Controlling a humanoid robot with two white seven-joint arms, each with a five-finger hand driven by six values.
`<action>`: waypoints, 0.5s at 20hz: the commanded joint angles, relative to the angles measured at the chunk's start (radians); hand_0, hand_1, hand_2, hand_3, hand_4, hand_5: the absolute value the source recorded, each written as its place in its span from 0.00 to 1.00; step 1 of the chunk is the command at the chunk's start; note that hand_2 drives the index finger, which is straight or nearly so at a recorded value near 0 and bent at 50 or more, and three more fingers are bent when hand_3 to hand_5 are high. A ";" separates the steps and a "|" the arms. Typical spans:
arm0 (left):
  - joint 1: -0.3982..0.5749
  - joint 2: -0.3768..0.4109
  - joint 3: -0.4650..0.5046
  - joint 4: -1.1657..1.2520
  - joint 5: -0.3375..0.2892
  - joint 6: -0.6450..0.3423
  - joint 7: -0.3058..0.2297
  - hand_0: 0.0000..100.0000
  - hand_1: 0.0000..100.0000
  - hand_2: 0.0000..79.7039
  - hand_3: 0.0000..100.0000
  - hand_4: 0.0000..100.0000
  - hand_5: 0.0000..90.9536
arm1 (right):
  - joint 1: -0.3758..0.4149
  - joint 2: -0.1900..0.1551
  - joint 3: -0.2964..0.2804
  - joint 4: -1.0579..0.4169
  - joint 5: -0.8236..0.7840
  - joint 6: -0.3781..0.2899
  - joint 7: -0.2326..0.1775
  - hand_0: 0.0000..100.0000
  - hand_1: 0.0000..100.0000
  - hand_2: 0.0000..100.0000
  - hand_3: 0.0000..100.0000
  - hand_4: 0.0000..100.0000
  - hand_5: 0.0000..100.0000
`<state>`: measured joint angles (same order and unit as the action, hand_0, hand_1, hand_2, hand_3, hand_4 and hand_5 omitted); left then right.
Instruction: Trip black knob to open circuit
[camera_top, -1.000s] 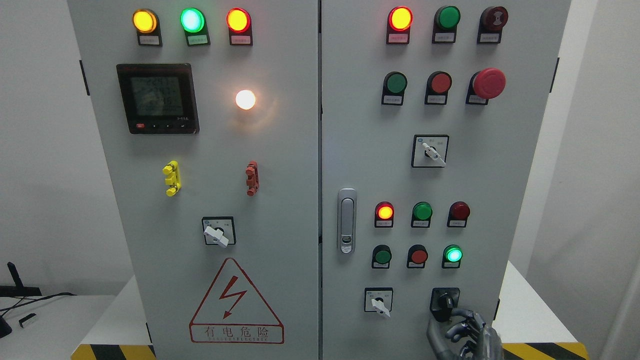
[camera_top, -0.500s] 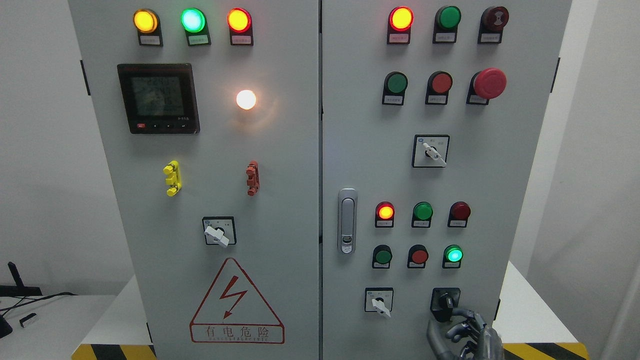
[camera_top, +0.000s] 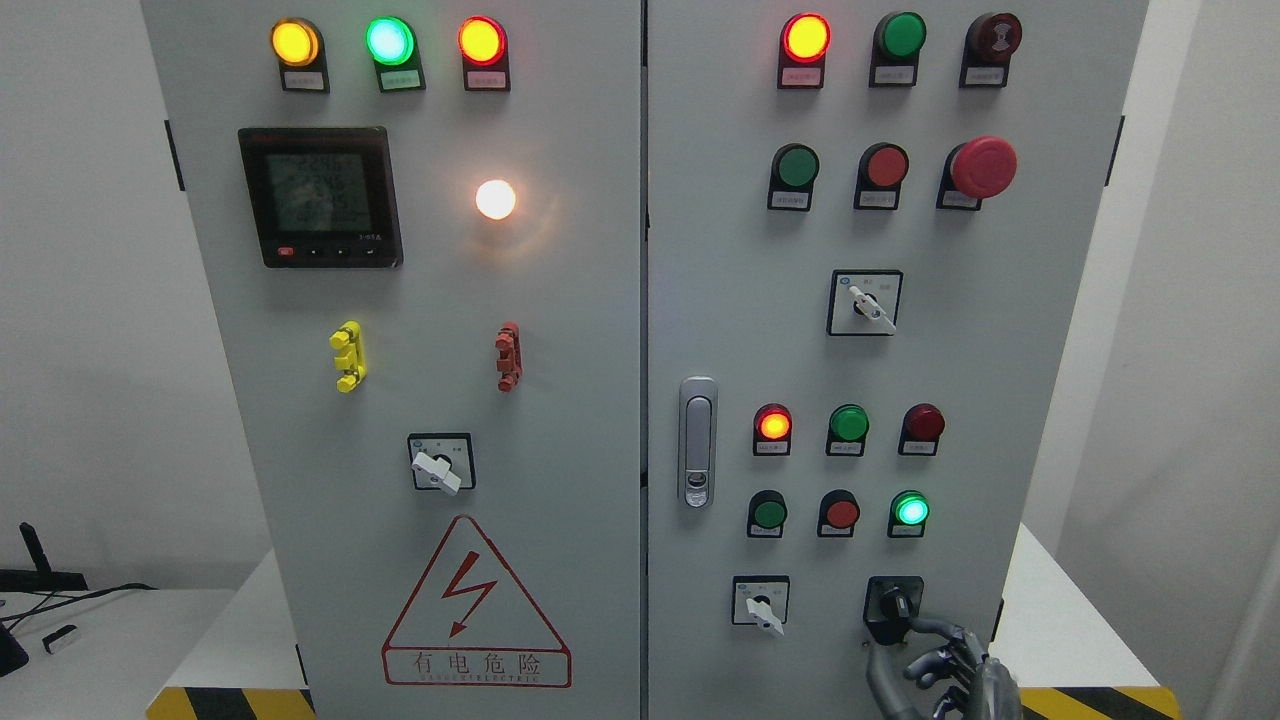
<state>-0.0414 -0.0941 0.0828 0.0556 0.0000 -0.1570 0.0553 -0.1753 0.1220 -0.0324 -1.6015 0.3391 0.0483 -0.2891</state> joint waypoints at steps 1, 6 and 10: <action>0.000 0.000 0.000 0.000 -0.031 0.001 0.000 0.12 0.39 0.00 0.00 0.00 0.00 | 0.034 -0.012 -0.026 -0.008 -0.003 -0.075 0.001 0.27 0.77 0.39 0.72 0.76 0.86; 0.000 -0.001 0.000 0.000 -0.031 0.001 0.000 0.12 0.39 0.00 0.00 0.00 0.00 | 0.111 -0.034 -0.027 -0.052 -0.008 -0.183 0.007 0.29 0.72 0.30 0.60 0.60 0.65; 0.000 0.001 0.000 0.000 -0.031 0.001 0.000 0.12 0.39 0.00 0.00 0.00 0.00 | 0.168 -0.056 -0.029 -0.058 -0.014 -0.352 0.016 0.26 0.66 0.21 0.42 0.40 0.39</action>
<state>-0.0414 -0.0941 0.0828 0.0556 0.0000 -0.1570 0.0553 -0.0758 0.1025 -0.0485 -1.6248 0.3319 -0.2116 -0.2813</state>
